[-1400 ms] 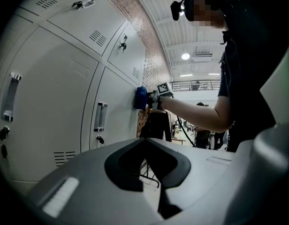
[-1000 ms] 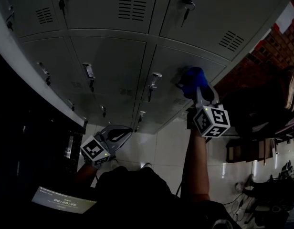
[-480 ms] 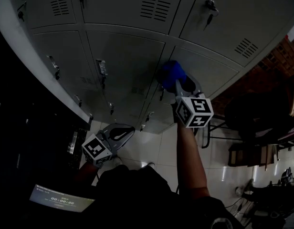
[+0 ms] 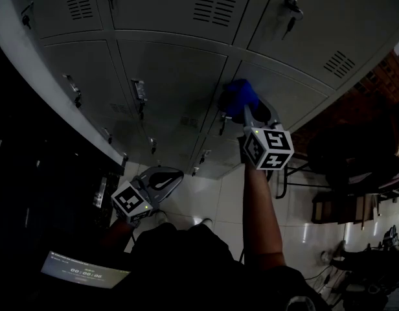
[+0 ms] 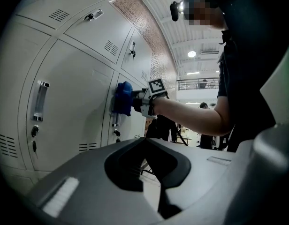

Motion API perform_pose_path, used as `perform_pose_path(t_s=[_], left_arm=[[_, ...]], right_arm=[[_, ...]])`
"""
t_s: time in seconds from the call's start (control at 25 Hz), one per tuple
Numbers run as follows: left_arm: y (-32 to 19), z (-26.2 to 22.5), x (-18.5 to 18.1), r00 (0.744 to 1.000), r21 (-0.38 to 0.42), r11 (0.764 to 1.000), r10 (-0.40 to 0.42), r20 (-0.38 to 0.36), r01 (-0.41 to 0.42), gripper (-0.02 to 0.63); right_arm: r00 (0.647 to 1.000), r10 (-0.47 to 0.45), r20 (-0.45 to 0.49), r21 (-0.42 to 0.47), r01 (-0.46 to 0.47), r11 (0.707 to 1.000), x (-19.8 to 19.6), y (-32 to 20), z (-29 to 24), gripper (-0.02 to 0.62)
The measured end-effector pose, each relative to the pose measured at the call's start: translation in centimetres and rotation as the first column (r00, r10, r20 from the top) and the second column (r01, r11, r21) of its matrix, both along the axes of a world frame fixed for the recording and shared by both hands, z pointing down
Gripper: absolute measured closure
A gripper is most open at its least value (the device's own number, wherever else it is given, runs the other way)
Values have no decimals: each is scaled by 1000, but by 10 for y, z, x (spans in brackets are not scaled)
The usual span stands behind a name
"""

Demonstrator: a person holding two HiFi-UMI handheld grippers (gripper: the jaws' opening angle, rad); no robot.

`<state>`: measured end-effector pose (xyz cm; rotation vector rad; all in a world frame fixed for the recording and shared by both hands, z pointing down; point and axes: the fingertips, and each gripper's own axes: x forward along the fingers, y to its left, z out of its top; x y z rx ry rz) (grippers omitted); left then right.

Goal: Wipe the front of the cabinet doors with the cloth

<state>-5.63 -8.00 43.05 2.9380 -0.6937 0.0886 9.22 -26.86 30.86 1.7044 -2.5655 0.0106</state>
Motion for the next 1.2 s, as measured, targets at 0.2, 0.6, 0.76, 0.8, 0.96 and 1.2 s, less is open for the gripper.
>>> perform_pose_path(t_s=[0.2, 0.6, 0.76, 0.8, 0.96, 1.2], left_arm=[[-1, 4, 10, 1000, 0, 1000, 21, 3, -21, 603], [1, 2, 51, 997, -4, 997, 79, -7, -79, 603], [2, 8, 66, 995, -1, 995, 99, -3, -99, 603], [2, 9, 70, 995, -2, 995, 102, -1, -103, 603], [5, 6, 84, 993, -11, 993, 115, 1, -115, 603], [7, 9, 93, 993, -8, 993, 115, 1, -115, 603]], right_arm=[[999, 43, -6, -6, -43, 999, 32, 4, 3, 523], [978, 208, -7, -18, -208, 978, 136, 20, 9, 523], [960, 278, -2, -6, -278, 960, 180, 27, 7, 523], [957, 291, -2, -4, -291, 957, 189, 28, 7, 523], [942, 335, 0, -1, -335, 942, 219, 33, 9, 523], [924, 382, 11, -11, -382, 924, 245, 40, 12, 523]])
